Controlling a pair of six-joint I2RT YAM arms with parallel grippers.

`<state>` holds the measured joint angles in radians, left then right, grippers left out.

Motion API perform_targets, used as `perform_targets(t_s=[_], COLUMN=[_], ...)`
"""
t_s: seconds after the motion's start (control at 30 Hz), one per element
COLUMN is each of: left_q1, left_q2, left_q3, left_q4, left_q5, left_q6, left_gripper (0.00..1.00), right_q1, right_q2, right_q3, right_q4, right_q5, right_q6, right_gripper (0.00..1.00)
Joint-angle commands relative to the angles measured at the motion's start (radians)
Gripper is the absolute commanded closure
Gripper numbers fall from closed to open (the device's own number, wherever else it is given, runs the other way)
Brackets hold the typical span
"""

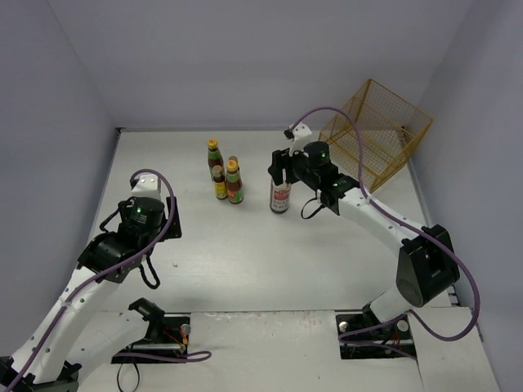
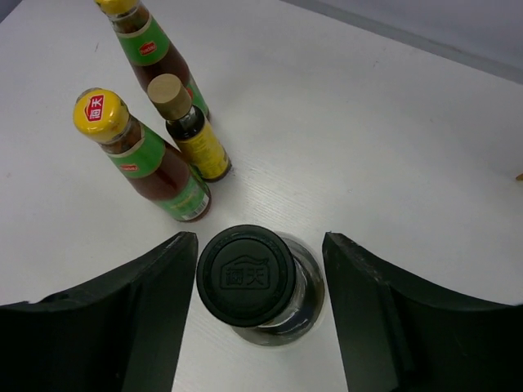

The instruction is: Organize the condiment bottles

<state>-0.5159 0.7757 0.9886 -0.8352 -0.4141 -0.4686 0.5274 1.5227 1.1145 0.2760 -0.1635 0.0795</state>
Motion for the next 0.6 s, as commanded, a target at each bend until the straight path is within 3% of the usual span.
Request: perform_targets(t_s=[0.0,0.2,0.3,0.33,0.4,0.57], left_q1=[0.007,0.007,0.007,0.007,0.007,0.007], left_q2=[-0.004,-0.015,-0.015,-0.015,-0.016,-0.026], left_q3=[0.015,0.005,0.004,0.004,0.005,0.013], left_q4=[0.004,0.008,0.011,0.011,0.015,0.015], left_q5=[-0.032,-0.035,-0.034,-0.031,-0.026,-0.028], left_q6=[-0.007,0.004,0.007,0.008,0.013,0.028], left_gripper=[0.29,0.29,0.29,0.29,0.29,0.29], right_q1=[0.008,0.008,0.009,0.008,0.009,-0.003], right_q2=[0.011,0.021,0.005,-0.001,-0.012,-0.01], right_q3=[0.008,-0.001,0.002,0.02,0.059,0.27], right_q4=[0.115,0.121,0.124,0.121,0.088,-0.004], right_q5=[0.035,0.045,0.053,0.056,0.073,0.114], right_q6=[-0.01,-0.018,-0.023,-0.029,-0.044,-0.128], right_gripper=[0.39,0.61,0.8,0.9,0.99,1.0])
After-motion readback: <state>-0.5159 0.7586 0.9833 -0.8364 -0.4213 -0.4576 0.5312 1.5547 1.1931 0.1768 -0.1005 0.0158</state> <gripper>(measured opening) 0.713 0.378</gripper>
